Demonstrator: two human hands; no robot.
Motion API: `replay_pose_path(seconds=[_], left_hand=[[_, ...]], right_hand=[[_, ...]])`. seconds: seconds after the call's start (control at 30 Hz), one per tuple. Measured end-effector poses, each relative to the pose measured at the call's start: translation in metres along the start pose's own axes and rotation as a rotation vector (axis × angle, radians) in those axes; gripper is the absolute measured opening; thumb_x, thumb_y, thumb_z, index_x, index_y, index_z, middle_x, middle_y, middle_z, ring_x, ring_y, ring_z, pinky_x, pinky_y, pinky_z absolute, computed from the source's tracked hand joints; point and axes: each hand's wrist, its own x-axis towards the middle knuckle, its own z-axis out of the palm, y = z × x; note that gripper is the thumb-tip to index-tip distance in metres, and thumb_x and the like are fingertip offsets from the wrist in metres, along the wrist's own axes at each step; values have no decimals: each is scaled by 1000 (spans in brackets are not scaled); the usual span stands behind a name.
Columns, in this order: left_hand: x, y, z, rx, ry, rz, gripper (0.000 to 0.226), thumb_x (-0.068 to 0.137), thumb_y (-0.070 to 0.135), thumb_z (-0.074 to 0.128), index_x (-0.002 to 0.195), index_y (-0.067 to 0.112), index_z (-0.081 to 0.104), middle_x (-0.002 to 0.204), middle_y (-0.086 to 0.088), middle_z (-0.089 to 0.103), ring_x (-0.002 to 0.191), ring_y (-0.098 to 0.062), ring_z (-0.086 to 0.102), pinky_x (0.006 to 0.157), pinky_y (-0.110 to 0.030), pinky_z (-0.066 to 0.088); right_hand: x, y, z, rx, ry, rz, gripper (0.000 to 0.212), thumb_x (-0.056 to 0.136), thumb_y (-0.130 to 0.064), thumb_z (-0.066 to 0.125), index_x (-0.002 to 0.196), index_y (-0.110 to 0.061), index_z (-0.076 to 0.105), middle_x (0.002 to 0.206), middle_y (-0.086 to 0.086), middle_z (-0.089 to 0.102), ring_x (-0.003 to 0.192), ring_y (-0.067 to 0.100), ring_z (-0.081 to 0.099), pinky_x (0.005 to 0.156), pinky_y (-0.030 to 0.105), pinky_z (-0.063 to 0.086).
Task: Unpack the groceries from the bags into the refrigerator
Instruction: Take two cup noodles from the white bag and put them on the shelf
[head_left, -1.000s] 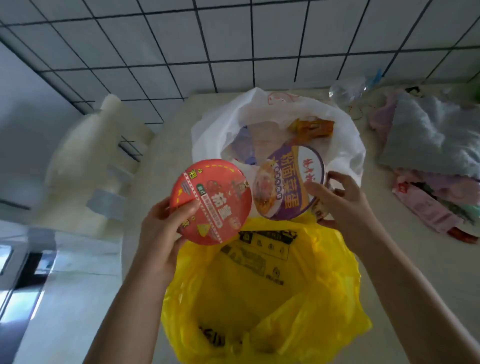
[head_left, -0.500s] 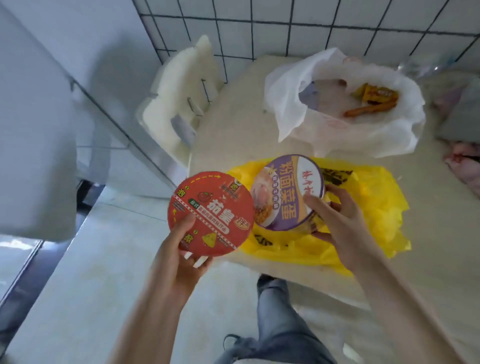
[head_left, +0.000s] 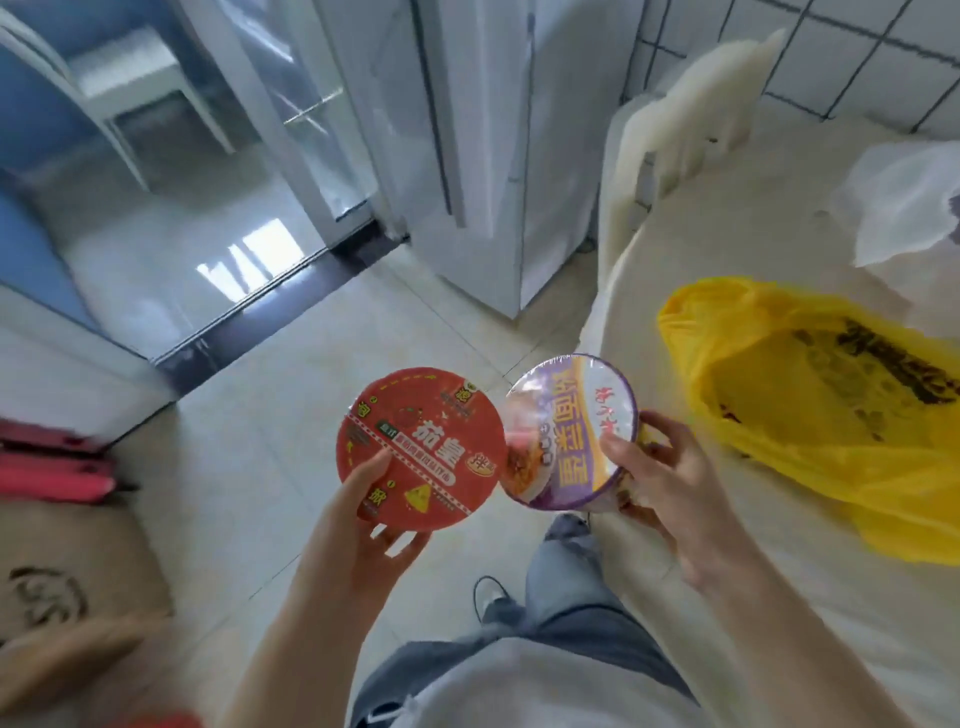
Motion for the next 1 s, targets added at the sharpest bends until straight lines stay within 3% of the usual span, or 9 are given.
replay_pose_path(seconds=[0.1,0.2,0.3,0.4,0.6,0.87,1.0], left_hand=[[-9,6,-41,-79,89,60,31,77,29,70,104,23,55,112,-8,66,107,-28,61,97,-48,47],[-11,13,-72,-179,149,79,29,80,30,69,104,24,54,114,-8,65,108,-29,60,98,-50,46],[-8,22,-96,-274,207,85,24,84,30,67,102,23,54,114,-8,64,108,-29,60,97,-48,48],[-2,34,-115,-361,258,97,20,86,30,66,101,23,54,111,-8,64,106,-28,61,97,-48,48],[28,77,-141,-456,316,106,27,85,29,67,108,21,55,112,-10,65,106,-29,61,96,-49,48],[95,189,-136,-448,308,129,27,83,29,69,106,22,56,113,-11,65,108,-29,61,94,-47,50],[127,245,-137,-478,273,154,31,83,31,69,109,21,56,113,-10,66,107,-29,61,91,-46,51]], right_hand=[[-8,4,35,-104,-106,-25,72,62,-37,85,122,-27,47,108,-5,62,93,9,66,69,25,54],[-8,6,65,-181,-200,-7,89,51,-51,82,127,-28,44,114,-5,62,101,15,66,76,33,56],[-3,2,95,-225,-294,4,76,57,-47,79,124,-31,46,114,-5,64,101,15,66,70,30,55],[9,-3,126,-262,-345,32,80,54,-49,80,124,-29,48,115,1,65,99,19,67,69,32,55],[46,-17,199,-245,-392,86,63,72,-32,78,126,-24,45,114,6,64,95,20,66,70,35,55],[113,-63,308,-283,-451,83,71,61,-43,74,123,-27,45,118,8,60,103,26,63,75,40,57],[147,-92,357,-293,-482,40,55,72,-38,75,119,-30,46,118,5,61,103,25,64,77,40,57]])
